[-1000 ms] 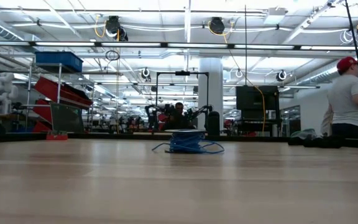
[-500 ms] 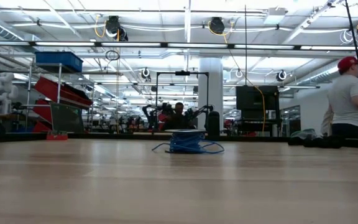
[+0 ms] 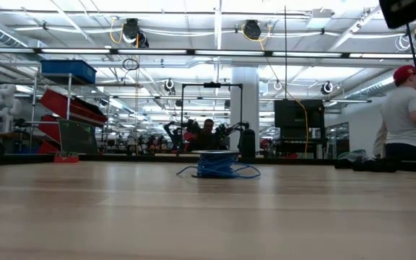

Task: Coil cords
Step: Return to Home Position

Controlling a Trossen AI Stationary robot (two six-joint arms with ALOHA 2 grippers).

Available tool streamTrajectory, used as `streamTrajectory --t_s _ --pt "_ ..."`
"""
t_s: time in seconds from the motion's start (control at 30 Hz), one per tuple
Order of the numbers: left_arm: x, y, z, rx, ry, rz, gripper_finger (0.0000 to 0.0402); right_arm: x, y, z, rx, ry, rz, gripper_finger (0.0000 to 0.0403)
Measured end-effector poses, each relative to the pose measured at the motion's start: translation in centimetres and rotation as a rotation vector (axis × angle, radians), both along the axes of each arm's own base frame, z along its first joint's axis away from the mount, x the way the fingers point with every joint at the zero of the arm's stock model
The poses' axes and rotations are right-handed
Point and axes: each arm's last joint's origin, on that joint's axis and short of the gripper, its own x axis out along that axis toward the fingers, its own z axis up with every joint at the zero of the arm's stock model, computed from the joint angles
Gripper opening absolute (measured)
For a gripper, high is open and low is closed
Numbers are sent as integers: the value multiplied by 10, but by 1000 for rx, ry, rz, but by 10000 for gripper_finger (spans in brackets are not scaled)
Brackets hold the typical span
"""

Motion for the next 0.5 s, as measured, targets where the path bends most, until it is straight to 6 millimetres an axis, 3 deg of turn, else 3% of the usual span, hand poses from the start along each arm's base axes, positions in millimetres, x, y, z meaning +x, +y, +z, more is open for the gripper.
streamTrajectory --t_s 0.23,0.5 --pt "20 28 -34 -66 -53 -75 6 -10 -9 -31 53 17 -11 0" --pt "26 49 -72 -93 -32 -171 5 -13 -11 -72 128 -67 25 0"
